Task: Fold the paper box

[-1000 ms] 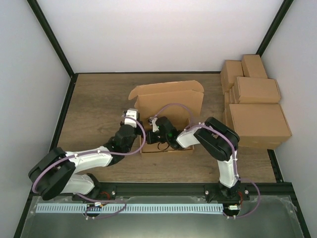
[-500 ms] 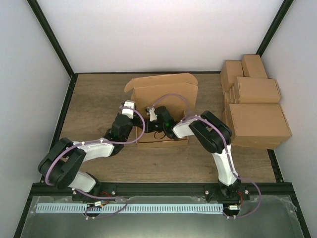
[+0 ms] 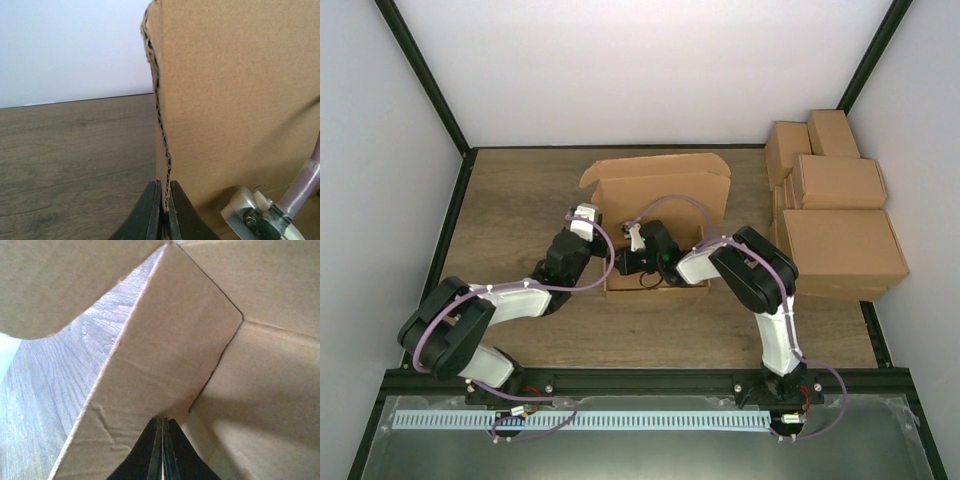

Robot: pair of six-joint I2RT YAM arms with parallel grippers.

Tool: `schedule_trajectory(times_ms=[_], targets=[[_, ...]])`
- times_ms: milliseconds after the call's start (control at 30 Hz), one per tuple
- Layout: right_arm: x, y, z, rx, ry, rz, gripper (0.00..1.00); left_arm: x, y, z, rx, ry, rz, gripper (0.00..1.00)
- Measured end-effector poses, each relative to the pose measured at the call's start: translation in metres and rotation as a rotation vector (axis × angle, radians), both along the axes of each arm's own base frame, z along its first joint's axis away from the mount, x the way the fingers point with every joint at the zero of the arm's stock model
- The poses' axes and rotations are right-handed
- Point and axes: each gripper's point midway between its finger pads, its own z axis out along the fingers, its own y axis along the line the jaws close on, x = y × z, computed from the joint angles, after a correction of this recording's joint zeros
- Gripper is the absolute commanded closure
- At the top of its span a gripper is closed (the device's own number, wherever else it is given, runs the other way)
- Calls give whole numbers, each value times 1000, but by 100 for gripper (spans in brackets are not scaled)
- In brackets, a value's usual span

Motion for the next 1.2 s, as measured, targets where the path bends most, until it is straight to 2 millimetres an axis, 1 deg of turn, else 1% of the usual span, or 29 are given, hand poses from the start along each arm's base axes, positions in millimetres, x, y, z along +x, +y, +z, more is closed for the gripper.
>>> schedule_trajectory(times_ms=[200,367,467,600,700,733,800,833,867,967,1000,1033,1067,1133,1200], targets=[[-7,-9,12,-4,-25,1,94,-3,-6,-1,1,5,-22,96],[-7,-14,30,-7,-69,-12,93,-3,-9,-1,5,11,-36,96],[-6,-21,39,-26,-98,-30,90,-4,-11,-1,7,14,-41,96],[-10,-40,52,-69,-145,-66,89,-3,-12,-1,11,17,-42,96],[-11,-62,66,-103,-183,-106,85,-2,-13,-1,19,22,-37,96],[-9,-71,71,-106,-194,-119,83,-2,-12,-1,22,24,-35,96],[1,-101,87,-105,-221,-179,72,-2,-12,-1,29,27,-31,96],[7,-116,96,-99,-233,-213,63,-1,-12,-1,31,29,-31,96],[14,-136,105,-92,-251,-257,52,-1,-13,0,33,32,-30,96],[31,-200,140,-59,-325,-402,19,2,-14,1,40,41,-28,96],[35,-220,151,-45,-349,-452,11,2,-14,2,43,44,-28,96],[39,-237,161,-32,-374,-490,6,3,-14,2,45,48,-27,96],[42,-250,168,-19,-389,-519,1,3,-14,1,48,52,-26,96],[48,-275,181,0,-418,-565,0,3,-15,1,51,56,-25,96],[53,-293,186,15,-429,-593,0,4,-15,1,53,59,-25,96]])
